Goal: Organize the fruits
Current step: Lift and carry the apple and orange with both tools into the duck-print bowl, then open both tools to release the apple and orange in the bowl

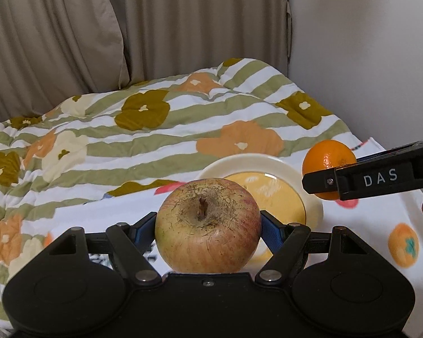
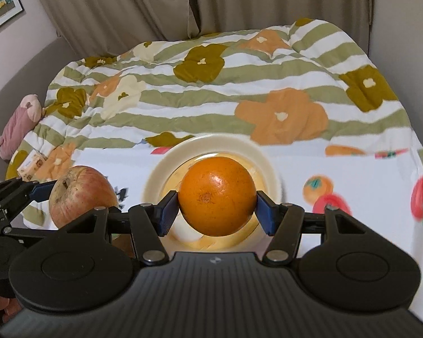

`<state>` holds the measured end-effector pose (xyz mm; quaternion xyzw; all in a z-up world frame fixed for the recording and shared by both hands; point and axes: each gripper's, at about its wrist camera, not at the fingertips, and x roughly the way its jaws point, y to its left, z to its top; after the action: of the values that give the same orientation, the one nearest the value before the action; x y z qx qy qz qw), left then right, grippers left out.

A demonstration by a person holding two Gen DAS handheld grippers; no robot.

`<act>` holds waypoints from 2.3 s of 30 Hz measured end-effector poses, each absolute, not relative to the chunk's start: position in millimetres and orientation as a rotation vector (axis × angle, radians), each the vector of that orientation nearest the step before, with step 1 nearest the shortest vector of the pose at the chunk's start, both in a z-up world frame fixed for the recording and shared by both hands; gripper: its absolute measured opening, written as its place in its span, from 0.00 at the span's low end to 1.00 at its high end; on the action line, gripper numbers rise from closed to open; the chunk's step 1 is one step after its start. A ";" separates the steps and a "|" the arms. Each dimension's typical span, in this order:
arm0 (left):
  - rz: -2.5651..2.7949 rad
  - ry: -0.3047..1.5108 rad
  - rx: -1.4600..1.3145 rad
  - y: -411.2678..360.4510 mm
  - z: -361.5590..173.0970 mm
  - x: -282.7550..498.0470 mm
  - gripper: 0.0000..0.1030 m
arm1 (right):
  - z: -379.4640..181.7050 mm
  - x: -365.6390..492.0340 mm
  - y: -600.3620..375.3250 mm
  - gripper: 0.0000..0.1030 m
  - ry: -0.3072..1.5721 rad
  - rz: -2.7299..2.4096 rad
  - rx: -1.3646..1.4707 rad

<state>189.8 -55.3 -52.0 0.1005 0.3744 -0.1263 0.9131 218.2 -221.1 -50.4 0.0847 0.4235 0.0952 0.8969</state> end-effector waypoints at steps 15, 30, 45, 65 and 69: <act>-0.235 0.825 0.310 -111.1 -125.3 280.5 0.77 | -102.5 306.4 -252.6 0.71 0.934 0.269 0.135; -0.235 0.796 0.399 -126.6 -132.4 292.1 0.88 | -116.2 314.9 -256.9 0.71 0.950 0.296 0.139; -0.193 0.876 0.316 -97.5 -114.0 262.1 0.91 | -127.7 313.0 -220.9 0.71 0.943 0.429 -0.105; -0.093 0.925 0.258 -76.4 -110.6 244.3 0.91 | -135.7 306.0 -203.0 1.00 0.843 0.454 -0.250; -0.078 0.931 0.227 -71.5 -107.5 234.3 0.91 | -132.7 300.0 -209.7 1.00 0.863 0.443 -0.216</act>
<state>234.3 -71.5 -107.5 0.1091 0.4479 -0.0373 0.8866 300.0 -209.7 -132.7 -0.1035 0.4140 0.2125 0.8790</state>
